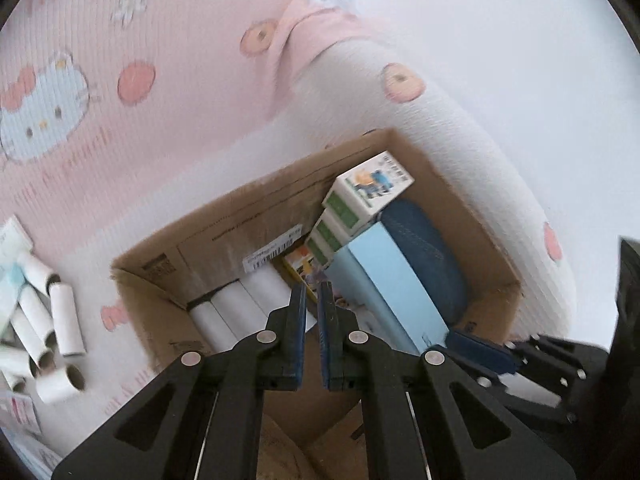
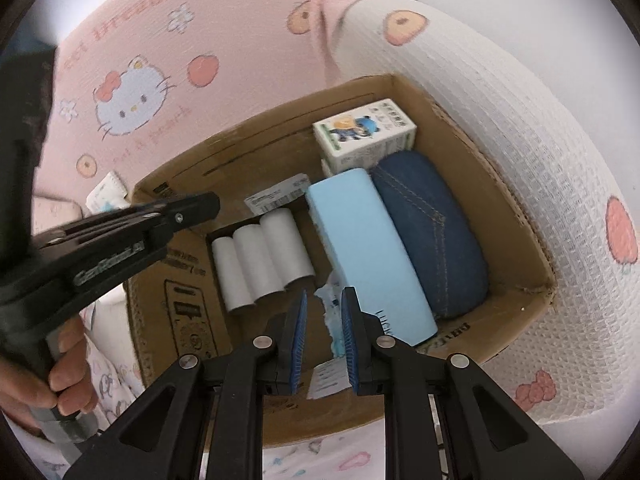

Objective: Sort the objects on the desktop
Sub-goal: 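Open the left gripper and withdraw both tools from the box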

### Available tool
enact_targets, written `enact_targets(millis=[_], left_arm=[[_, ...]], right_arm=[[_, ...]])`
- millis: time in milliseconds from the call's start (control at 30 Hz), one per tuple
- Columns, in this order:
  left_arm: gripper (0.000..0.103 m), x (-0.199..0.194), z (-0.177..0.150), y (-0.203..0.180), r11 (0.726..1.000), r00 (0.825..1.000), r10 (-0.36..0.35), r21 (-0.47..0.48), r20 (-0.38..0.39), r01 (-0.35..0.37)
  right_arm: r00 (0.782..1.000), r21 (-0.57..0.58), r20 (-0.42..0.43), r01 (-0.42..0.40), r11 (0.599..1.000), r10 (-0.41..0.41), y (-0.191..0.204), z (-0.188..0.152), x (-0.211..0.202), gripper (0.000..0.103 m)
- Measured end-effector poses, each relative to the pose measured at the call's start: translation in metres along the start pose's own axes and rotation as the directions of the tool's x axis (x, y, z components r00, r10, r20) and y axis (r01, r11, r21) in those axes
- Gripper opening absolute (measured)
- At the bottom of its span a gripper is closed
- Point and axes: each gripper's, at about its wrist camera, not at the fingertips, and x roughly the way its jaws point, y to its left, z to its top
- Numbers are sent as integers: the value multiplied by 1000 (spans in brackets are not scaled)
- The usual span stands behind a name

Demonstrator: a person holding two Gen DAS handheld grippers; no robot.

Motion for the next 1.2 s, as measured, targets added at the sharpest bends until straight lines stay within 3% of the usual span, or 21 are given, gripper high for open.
enact_targets(millis=[133, 267, 400, 500, 667, 833, 1033, 1200], left_arm=[[7, -1, -16, 4, 999, 999, 3, 35, 36, -4], [10, -22, -32, 2, 992, 992, 82, 87, 96, -90], [21, -36, -55, 26, 998, 993, 66, 17, 99, -68], [24, -43, -68, 46, 998, 993, 66, -25, 102, -64], [33, -69, -84, 68, 997, 983, 75, -6, 165, -75], [52, -97, -96, 88, 999, 971, 35, 1, 238, -36], [58, -112, -112, 118, 999, 954, 21, -33, 300, -11], [59, -90, -137, 148, 995, 950, 37, -94, 310, -8]], right_arm=[[1000, -47, -11, 15, 999, -15, 20, -6, -3, 14], [1000, -66, -12, -7, 998, 6, 35, -13, -5, 14], [999, -84, -14, -49, 995, 48, 52, -20, -8, 14], [999, -129, -35, -21, 991, 17, 68, -25, -3, 14], [999, -199, -46, -2, 980, -7, 99, -32, 3, 14], [1000, -218, -26, 4, 976, -10, 126, -31, 2, 14], [999, -270, 31, -17, 963, 26, 156, -36, -9, 14], [996, -331, 85, -5, 944, 35, 179, -45, -13, 14]])
